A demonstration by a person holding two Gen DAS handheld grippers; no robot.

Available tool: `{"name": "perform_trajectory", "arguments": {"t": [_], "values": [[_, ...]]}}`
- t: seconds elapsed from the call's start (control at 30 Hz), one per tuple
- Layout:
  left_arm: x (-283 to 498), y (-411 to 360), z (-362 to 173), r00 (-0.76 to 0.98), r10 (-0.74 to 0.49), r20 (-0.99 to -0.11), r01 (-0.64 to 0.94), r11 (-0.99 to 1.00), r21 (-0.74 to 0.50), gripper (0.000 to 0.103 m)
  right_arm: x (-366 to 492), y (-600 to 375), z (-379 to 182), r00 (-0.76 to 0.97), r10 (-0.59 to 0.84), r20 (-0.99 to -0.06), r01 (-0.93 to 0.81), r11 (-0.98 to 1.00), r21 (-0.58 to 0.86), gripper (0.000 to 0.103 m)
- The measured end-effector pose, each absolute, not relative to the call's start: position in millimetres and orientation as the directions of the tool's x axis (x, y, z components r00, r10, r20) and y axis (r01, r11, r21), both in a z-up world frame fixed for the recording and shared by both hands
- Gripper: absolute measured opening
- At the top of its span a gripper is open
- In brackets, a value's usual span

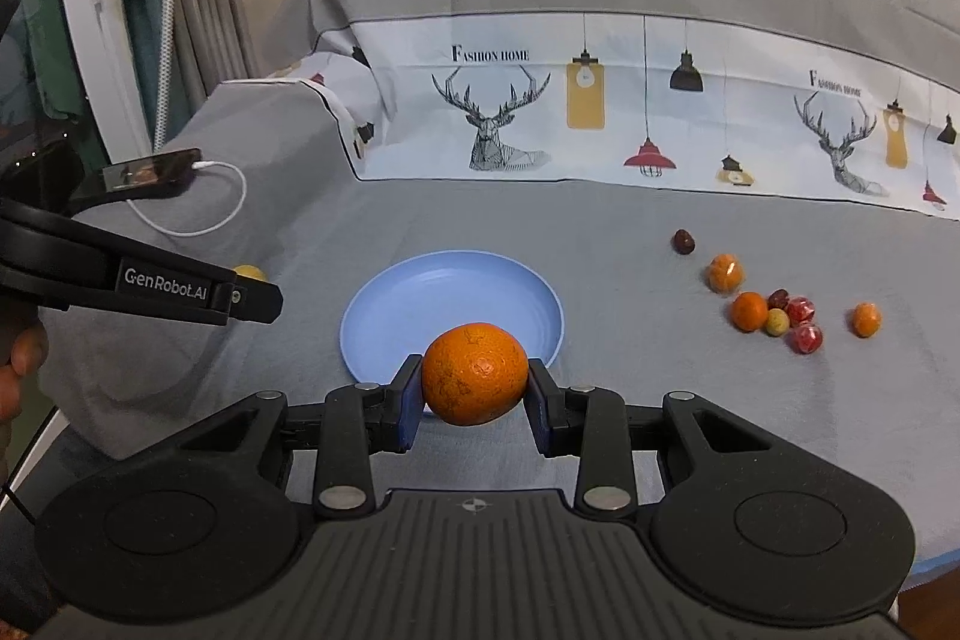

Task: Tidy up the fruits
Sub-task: 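Carry both fruits over the blue plate and open both tools to release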

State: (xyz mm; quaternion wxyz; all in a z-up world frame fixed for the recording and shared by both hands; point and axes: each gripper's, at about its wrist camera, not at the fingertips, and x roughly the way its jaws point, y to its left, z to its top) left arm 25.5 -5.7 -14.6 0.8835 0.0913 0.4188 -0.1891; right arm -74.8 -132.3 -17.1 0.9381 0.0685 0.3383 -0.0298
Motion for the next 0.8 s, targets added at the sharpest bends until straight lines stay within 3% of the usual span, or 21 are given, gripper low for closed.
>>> {"name": "perform_trajectory", "arguments": {"t": [0.8], "values": [[168,-50,-126,0.462,-0.144,-0.875,0.426,0.901,0.077,0.027,67,-145,-121,0.637,-0.019,-0.771,0.083,0.996,0.044,0.037]]}}
